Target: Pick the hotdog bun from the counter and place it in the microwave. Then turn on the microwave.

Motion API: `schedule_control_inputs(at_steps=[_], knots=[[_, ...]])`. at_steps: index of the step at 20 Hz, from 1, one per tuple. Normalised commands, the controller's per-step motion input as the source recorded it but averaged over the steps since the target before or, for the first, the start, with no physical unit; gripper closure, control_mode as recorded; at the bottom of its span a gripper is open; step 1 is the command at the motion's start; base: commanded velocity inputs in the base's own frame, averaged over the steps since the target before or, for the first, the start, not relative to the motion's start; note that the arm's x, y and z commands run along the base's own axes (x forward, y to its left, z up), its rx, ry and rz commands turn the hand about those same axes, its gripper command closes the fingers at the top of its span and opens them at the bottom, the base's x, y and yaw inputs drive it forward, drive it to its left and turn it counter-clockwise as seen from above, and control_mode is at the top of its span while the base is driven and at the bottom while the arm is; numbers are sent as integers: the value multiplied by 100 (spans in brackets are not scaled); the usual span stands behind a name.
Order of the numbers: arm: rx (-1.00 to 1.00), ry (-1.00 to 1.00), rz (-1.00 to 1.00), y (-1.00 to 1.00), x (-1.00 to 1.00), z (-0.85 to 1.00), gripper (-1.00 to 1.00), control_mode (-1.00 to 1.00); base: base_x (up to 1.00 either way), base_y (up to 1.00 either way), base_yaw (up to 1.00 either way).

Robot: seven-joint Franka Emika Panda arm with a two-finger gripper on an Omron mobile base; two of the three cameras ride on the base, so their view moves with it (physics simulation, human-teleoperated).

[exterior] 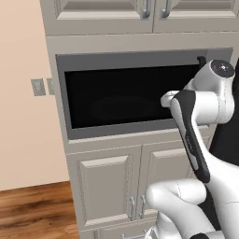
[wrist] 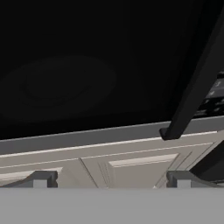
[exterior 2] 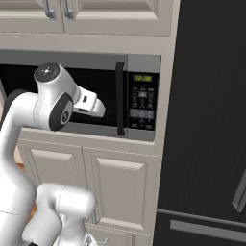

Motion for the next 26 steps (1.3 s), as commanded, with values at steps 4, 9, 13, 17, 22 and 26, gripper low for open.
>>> schedule_control_inputs(at_steps=[4, 9, 13, 17, 22, 26], knots=[[0, 0, 0, -34, -20, 14, -100, -100, 0, 0, 0], [0, 0, 0, -35, -16, 8, -100, -100, 0, 0, 0], [-1, 0, 0, -33, -13, 5, -100, -100, 0, 0, 0], [-5, -1, 0, -25, -5, 5, -100, -100, 0, 0, 0], [-7, -1, 0, -19, 0, 6, -100, -100, 0, 0, 0], [-8, -1, 1, -18, 0, 4, -100, -100, 0, 0, 0]])
